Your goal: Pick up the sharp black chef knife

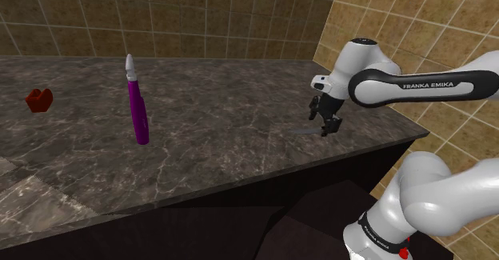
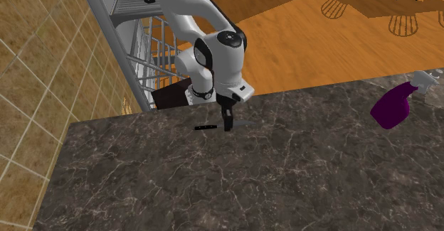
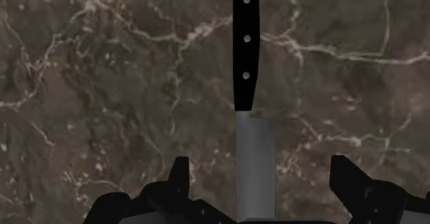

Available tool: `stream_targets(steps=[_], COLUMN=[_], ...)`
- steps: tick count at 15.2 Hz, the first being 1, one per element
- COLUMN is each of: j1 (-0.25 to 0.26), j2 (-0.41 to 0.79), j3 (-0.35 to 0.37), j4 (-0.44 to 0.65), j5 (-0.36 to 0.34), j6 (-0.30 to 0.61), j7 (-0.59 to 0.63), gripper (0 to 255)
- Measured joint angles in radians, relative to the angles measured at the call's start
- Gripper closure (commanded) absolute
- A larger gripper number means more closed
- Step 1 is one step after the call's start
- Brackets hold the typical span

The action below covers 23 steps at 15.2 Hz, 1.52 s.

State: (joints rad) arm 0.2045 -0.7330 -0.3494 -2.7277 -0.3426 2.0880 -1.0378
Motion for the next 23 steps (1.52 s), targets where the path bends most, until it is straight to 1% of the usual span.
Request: stream_targets(steps=[1, 2, 13, 23], j1=[-0.001, -0.001, 0.0, 0.009], j2=[0.005, 0.007, 0.004, -0.035], j3=[-0.003, -0.004, -0.001, 0.027], j4=[-0.008, -0.013, -0.01, 0.092], j5=[-0.003, -0.005, -0.001, 0.028], j6=[0.013, 0.02, 0.017, -0.125], j7=[0.0, 0.001, 0.002, -0.013], gripper=[0, 255, 255, 255])
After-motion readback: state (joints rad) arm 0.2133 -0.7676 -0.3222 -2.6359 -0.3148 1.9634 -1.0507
